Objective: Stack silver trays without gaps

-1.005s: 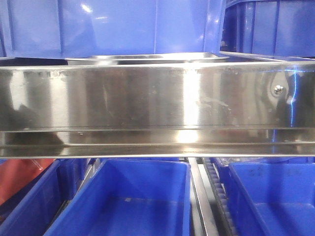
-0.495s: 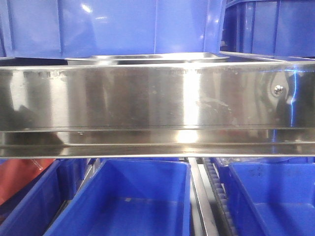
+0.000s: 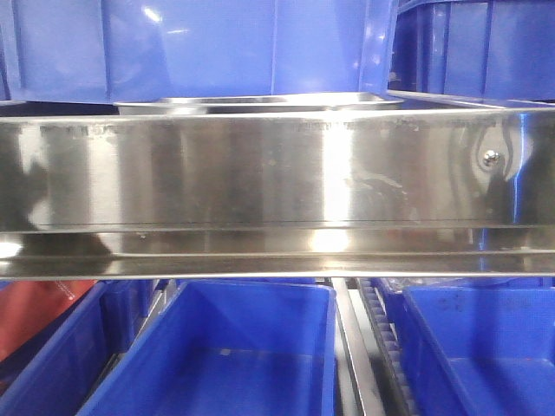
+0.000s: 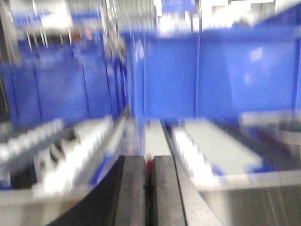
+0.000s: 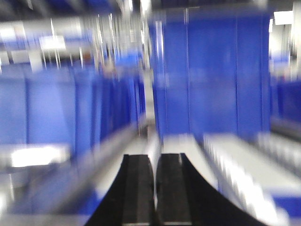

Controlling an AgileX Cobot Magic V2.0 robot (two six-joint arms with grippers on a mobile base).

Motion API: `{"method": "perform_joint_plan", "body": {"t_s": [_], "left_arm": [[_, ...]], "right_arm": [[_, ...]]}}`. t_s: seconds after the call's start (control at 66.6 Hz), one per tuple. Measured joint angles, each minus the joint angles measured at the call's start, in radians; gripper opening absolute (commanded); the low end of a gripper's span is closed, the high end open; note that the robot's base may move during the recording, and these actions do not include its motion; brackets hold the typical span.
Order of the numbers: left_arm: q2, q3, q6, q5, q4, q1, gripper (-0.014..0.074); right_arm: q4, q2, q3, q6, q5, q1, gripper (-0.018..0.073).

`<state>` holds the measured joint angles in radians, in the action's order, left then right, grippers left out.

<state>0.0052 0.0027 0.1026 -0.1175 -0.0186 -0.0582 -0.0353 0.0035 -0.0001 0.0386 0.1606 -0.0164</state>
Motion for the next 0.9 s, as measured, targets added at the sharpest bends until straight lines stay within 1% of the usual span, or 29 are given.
{"method": "perform_joint_plan", "body": {"t_s": [0.06, 0.135, 0.27, 0.375, 0.525, 0.615, 0.75, 0.795, 0.9], "left_arm": [[0.0, 0.0, 0.0, -0.083, 0.0, 0.0, -0.0007], [0.0, -0.011, 0.0, -0.106, 0.0, 0.0, -0.0007], [-0.002, -0.091, 0.0, -0.042, 0.0, 0.0, -0.0007], [-0.002, -0.174, 0.0, 0.001, 0.0, 0.0, -0.0007], [0.05, -0.295, 0.0, 0.069, 0.002, 0.0, -0.0007], [0.125, -0.401, 0.0, 0.161, 0.002, 0.0, -0.0007], [0.277, -0.55, 0.0, 0.344, 0.004, 0.0, -0.0007], [0.337, -0.603, 0.0, 0.431, 0.004, 0.0, -0.0007], [0.472, -0.691, 0.0, 0.57, 0.004, 0.0, -0.0007]], "right_arm": [[0.0, 0.0, -0.003, 0.0, 0.044, 0.0, -0.0017], [0.0, 0.0, -0.037, 0.0, 0.034, 0.0, -0.0017], [0.0, -0.002, -0.161, 0.0, -0.074, 0.0, -0.0017], [0.0, 0.008, -0.252, 0.0, -0.131, 0.0, -0.0017], [0.0, 0.111, -0.389, 0.0, -0.181, 0.0, -0.0017], [0.0, 0.205, -0.484, 0.0, -0.26, 0.0, -0.0017], [0.0, 0.357, -0.644, 0.0, -0.45, 0.0, -0.0017], [0.0, 0.403, -0.699, 0.0, -0.527, 0.0, -0.0017], [0.0, 0.516, -0.811, 0.0, -0.701, 0.0, -0.0017]]}}
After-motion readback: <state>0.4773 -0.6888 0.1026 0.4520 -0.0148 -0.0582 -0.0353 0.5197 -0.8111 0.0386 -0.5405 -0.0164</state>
